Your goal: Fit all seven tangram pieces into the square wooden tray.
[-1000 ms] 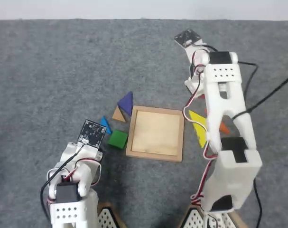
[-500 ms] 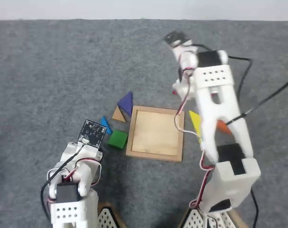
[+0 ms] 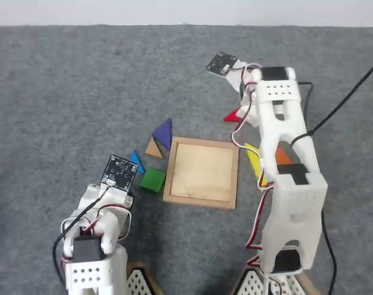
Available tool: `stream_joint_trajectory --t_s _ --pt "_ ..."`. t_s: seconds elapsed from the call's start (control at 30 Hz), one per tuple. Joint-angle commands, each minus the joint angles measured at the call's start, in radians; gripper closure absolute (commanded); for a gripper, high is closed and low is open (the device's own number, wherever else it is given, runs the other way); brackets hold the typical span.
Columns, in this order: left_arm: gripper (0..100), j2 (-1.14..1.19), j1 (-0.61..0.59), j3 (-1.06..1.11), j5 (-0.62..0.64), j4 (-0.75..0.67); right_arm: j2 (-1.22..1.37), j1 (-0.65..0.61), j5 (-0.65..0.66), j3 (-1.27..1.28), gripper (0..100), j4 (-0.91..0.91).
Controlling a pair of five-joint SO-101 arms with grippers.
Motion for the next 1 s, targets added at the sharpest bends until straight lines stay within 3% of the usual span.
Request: stream_joint_trajectory --t_s 0.0,0.4,0.77,0.97 --pt "89 -0.02 -0.009 -0.007 -0.014 -0.011 0.041 0.024 0.173 -0.126 67.8 0.007" --pt "89 -0.02 -0.009 -0.007 -0.014 -0.011 0.285 0.042 0.457 -0.281 67.8 0.008" --pt "89 -0.02 -0.009 -0.007 -0.014 -0.011 0.323 0.044 0.445 -0.281 70.4 0.013" --pt "89 -0.02 -0.009 -0.007 -0.014 -0.011 0.328 0.03 0.445 -0.281 65.3 -0.031"
